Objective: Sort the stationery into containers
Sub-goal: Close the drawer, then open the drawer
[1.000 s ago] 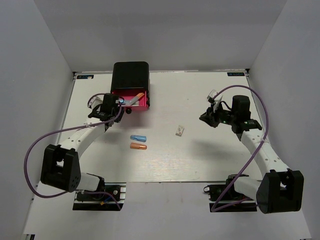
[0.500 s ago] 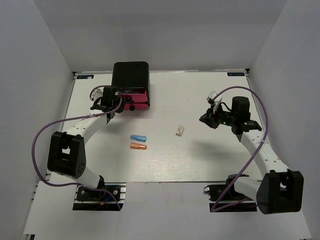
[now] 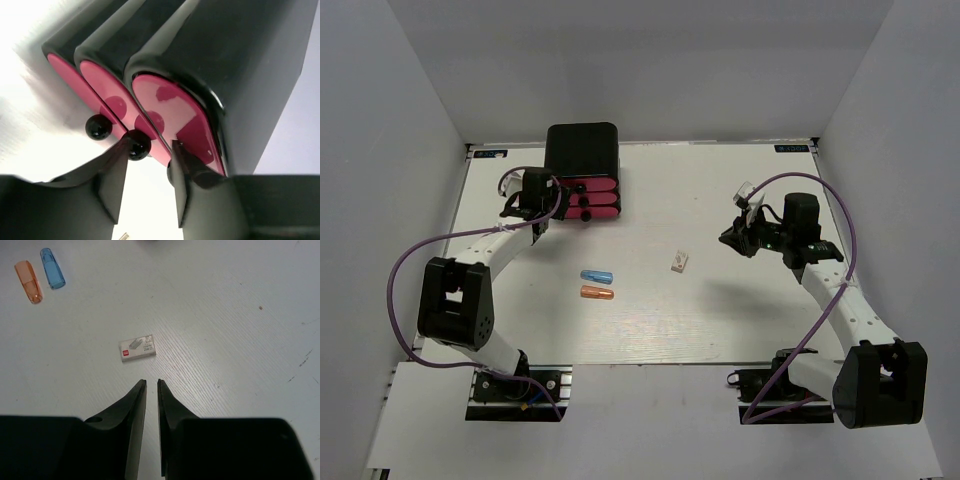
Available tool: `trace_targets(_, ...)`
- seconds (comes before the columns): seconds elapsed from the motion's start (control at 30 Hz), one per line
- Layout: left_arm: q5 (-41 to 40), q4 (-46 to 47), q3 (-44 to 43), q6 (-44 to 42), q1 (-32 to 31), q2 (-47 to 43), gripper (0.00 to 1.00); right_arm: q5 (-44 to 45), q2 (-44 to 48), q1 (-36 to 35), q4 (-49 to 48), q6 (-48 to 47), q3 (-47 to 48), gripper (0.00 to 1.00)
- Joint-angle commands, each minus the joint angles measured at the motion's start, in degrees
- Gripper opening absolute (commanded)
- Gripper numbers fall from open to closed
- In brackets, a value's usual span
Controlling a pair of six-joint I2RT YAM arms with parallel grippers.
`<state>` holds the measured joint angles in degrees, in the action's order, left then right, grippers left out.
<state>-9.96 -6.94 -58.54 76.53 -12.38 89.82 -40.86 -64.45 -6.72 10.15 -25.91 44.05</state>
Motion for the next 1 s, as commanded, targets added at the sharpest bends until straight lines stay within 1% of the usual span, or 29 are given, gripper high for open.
trace_targets(0.0, 1.87, 3.07, -0.70, 0.20, -0.10, -0.96, 0.52, -0.27, 0.02, 0.22, -0.93, -0.37, 0.42, 0.21)
trace_targets(0.13, 2.39, 3.07, -0.69, 0.72, -0.10, -0.96, 0.58, -0.18, -0.07, 0.22, -0.92, -0.37, 0.42, 0.21)
trace_targets(0.3, 2.40, 3.60, 0.36, 0.72, -0.10, -0.96, 0.59, -0.10, 0.11, 0.30, -0.66, -0.63, 0.51, 0.21)
trace_targets(0.33, 2.40, 3.60, 0.88, 0.72, -0.10, -0.96, 0.56, -0.18, 0.11, 0.22, -0.57, -0.63, 0.59, 0.21)
trace_targets(0.4, 2.40, 3.08, 1.41, 0.72, 0.43, -2.27, 0.42, -0.18, 0.11, 0.13, -0.22, -0.72, 0.68, 0.21)
trace_targets(0.43, 2.40, 3.07, 2.20, 0.72, 0.43, -2.80, 0.28, -0.18, 0.11, 0.13, -0.31, -0.55, 0.68, 0.21)
trace_targets(0.53, 2.92, 2.37, 5.53, 0.11, 0.43, -5.78, 0.13, -0.27, 0.20, 0.13, -0.31, -0.63, 0.42, 0.21)
trace_targets(0.57, 2.92, 1.76, 6.59, 0.11, 0.43, -6.58, 0.11, -0.27, 0.20, 0.13, -0.22, -0.72, 0.42, 0.21)
trace_targets(0.63, 3.45, 2.71, 10.53, -0.42, 0.43, -8.77, 0.11, -0.36, 0.20, 0.22, -0.57, -0.46, -0.02, 0.21)
trace_targets(0.7, 4.85, 4.56, 13.35, -0.42, 0.43, -8.79, 0.12, -0.62, 0.02, 0.04, -0.66, -0.19, -0.28, 0.21)
trace_targets(0.73, 5.55, 6.92, 15.46, -0.42, 0.43, -8.79, 0.14, -0.54, -0.07, 0.13, -0.75, -0.19, -0.37, 0.21)
trace_targets(0.8, 6.17, 9.74, 16.88, 0.98, 0.43, -8.09, 0.21, -0.80, -0.33, 0.13, -0.66, -0.19, -0.37, 0.21)
trace_targets(0.83, 7.39, 13.41, 17.41, 2.21, 0.43, -7.39, 0.25, -0.80, -0.24, 0.22, -1.01, -0.19, -0.20, 0.21)
trace_targets(0.9, 8.10, 17.81, 18.03, 3.09, 0.43, -4.59, 0.35, -0.89, -0.51, 0.13, -0.92, -0.54, -0.02, 0.21)
trace_targets(0.93, 8.81, 18.88, 17.33, 3.10, 0.43, -3.52, 0.35, -0.80, -0.51, 0.13, -0.92, -0.54, -0.02, 0.21)
trace_targets(0.97, 8.81, 19.41, 16.80, 3.62, 0.43, -2.56, 0.41, -0.80, -0.68, 0.13, -0.92, -0.63, 0.15, 0.21)
